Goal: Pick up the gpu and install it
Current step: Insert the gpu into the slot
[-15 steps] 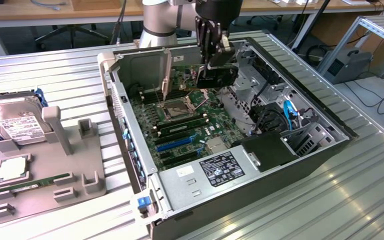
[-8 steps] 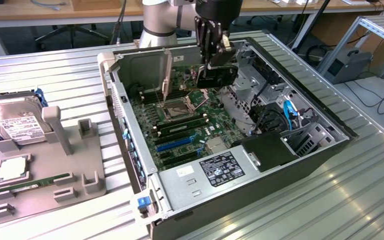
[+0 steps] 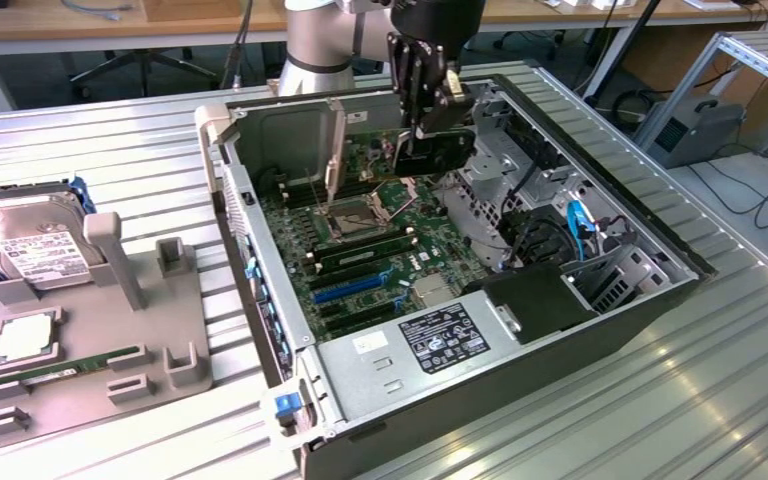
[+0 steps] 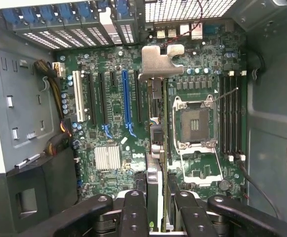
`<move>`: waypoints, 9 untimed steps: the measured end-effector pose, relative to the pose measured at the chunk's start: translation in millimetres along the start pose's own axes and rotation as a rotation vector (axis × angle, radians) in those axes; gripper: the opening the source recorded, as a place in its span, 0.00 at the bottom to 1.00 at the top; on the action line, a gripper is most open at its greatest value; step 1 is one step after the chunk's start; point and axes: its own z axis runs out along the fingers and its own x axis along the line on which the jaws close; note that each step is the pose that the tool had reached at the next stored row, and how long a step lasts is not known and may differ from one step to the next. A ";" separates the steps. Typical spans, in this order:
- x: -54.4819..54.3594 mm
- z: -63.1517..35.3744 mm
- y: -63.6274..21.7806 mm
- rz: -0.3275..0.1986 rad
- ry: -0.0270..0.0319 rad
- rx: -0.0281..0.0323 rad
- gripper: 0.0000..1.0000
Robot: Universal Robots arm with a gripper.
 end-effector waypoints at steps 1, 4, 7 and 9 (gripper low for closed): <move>0.0 0.0 0.0 -0.003 -0.0002 0.0001 0.27; 0.0 0.0 0.0 -0.015 -0.0009 0.0005 0.27; 0.0 0.0 0.0 -0.032 -0.0020 0.0010 0.27; 0.0 0.0 0.0 -0.041 -0.0027 0.0013 0.27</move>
